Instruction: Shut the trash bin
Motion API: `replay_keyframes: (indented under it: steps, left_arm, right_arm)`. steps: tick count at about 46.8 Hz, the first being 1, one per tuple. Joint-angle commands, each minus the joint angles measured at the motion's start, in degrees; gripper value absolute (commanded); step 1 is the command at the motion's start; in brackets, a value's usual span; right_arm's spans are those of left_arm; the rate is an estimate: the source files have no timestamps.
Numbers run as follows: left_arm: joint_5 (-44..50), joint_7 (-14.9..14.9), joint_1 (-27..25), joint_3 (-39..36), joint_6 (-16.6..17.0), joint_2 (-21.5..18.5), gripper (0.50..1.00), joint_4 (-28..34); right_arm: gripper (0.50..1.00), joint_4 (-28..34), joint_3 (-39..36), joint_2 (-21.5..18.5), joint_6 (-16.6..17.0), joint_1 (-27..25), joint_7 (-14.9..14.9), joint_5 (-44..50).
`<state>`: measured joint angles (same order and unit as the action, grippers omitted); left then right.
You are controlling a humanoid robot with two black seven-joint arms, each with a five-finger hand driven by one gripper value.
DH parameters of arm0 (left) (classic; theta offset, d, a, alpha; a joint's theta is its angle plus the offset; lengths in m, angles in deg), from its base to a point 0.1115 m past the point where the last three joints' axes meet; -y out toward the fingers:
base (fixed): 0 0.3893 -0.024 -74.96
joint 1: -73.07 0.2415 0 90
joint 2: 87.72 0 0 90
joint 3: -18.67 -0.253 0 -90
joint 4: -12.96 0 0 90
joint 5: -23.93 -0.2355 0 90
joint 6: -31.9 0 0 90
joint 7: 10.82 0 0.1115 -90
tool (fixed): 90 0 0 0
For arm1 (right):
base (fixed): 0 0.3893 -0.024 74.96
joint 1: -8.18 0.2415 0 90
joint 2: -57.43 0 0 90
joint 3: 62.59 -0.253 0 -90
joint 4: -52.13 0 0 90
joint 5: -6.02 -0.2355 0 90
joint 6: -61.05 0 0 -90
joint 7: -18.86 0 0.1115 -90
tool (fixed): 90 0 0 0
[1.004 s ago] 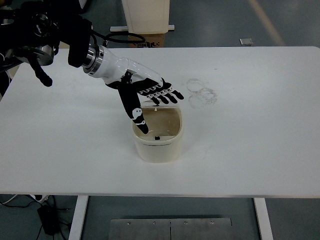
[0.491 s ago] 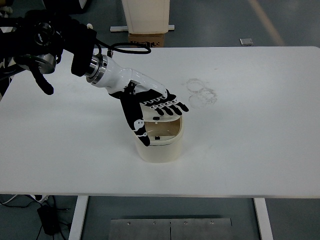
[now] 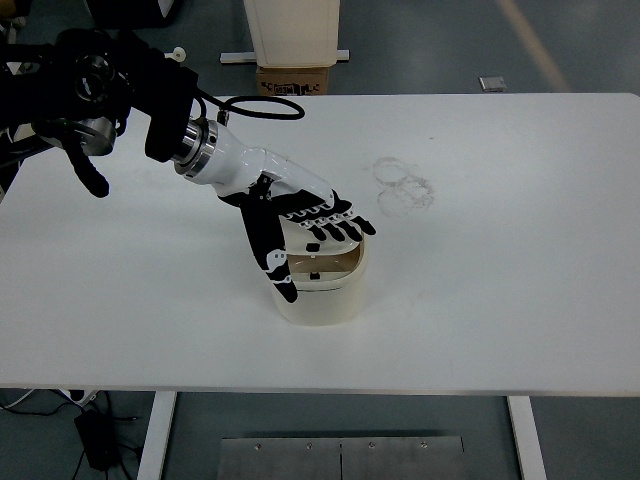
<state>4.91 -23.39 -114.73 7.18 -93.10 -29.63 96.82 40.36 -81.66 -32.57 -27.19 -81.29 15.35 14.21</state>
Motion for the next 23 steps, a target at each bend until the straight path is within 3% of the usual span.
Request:
replay_keyframes:
  steps: [1, 23]
  left_arm:
    - [-0.2, 0.0, 0.4, -0.2, 0.0, 0.0, 1.000, 0.0]
    - [-0.4, 0.0, 2.2, -0.6, 0.0, 0.2, 1.000, 0.4]
  right_arm:
    - [0.993, 0.0, 0.0, 0.0, 0.0, 0.0, 0.0, 0.0]
    - [0.993, 0.0, 0.0, 0.0, 0.0, 0.0, 0.0, 0.0]
